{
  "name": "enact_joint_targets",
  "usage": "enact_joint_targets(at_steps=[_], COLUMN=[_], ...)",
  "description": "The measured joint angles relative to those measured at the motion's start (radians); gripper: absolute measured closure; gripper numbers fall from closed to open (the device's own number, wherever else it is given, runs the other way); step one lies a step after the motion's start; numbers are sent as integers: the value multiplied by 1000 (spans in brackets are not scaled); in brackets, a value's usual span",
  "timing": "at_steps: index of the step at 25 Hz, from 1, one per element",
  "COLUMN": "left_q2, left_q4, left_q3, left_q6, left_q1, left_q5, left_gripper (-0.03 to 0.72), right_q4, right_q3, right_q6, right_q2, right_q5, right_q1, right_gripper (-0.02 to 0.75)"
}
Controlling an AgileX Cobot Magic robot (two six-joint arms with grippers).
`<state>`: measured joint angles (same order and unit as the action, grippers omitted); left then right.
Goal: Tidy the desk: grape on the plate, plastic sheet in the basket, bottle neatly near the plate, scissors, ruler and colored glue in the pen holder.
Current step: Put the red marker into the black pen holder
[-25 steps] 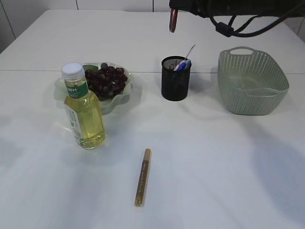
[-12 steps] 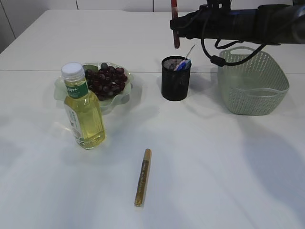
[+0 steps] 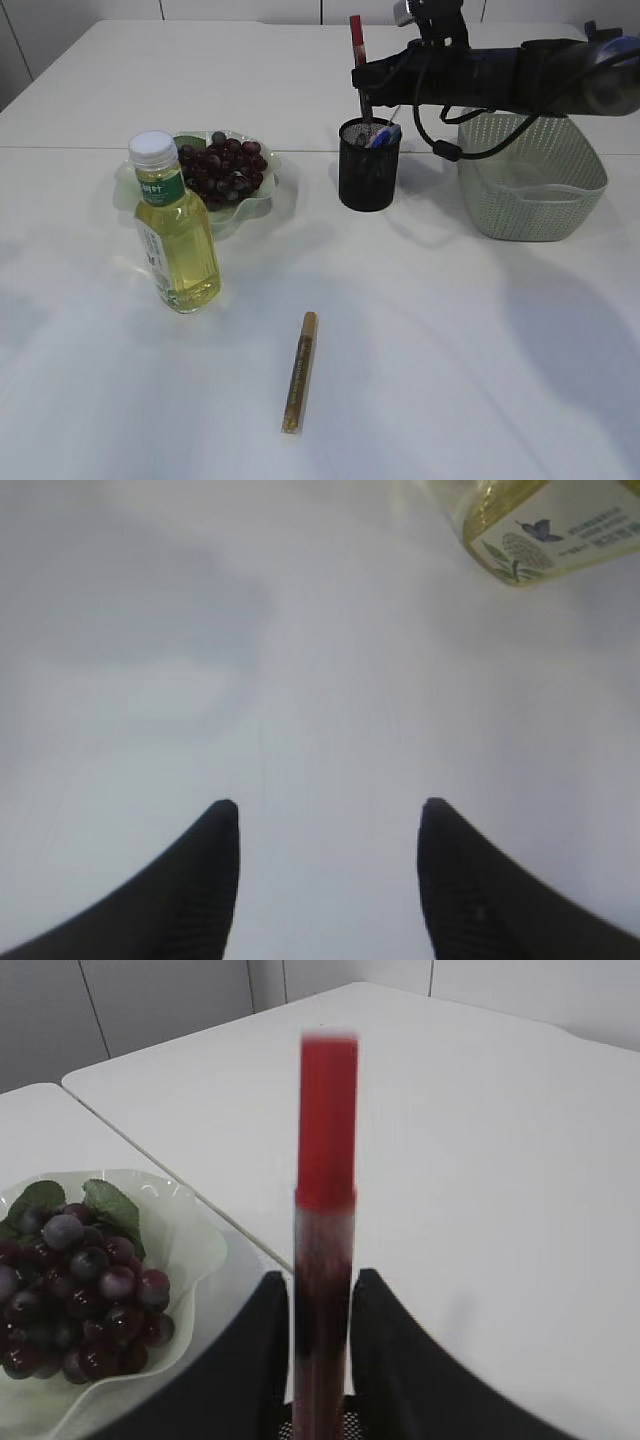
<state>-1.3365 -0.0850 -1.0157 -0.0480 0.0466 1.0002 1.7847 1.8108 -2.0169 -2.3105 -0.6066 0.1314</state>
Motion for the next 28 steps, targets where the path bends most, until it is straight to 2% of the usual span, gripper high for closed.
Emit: enact_joint_targets(at_steps=[7, 10, 13, 14, 16, 19, 22, 25, 28], left_q2=[0, 0, 0, 0, 0, 0, 0, 0, 0], left_q4=[0, 0, 0, 0, 0, 0, 0, 0, 0], left_q3=[0, 0, 0, 0, 0, 0, 0, 0, 0], left_q6=[0, 0, 0, 0, 0, 0, 0, 0, 0], left_q1=[0, 0, 0, 0, 0, 0, 0, 0, 0], left_q5=[-4, -4, -6, -6, -6, -6, -6, -6, -6], left_gripper=[273, 273, 273, 273, 273, 273, 273, 273, 273], right_q4=[1, 1, -44, -102, -292, -730, -1102, -1336, -1462], right_q3=[3, 3, 3, 3, 3, 3, 5, 5, 5], right_q6=[0, 41, 186, 271, 508, 958, 1364, 1647, 1832], right_q2=[-3, -3, 18, 35, 81, 182, 293, 379, 450], right_q5=[1, 2, 55, 77, 101, 50, -97, -247, -364], right_q1=[0, 0, 0, 0, 0, 0, 12, 37, 67], right_gripper=[386, 370, 366, 365, 363, 363, 363, 363, 363])
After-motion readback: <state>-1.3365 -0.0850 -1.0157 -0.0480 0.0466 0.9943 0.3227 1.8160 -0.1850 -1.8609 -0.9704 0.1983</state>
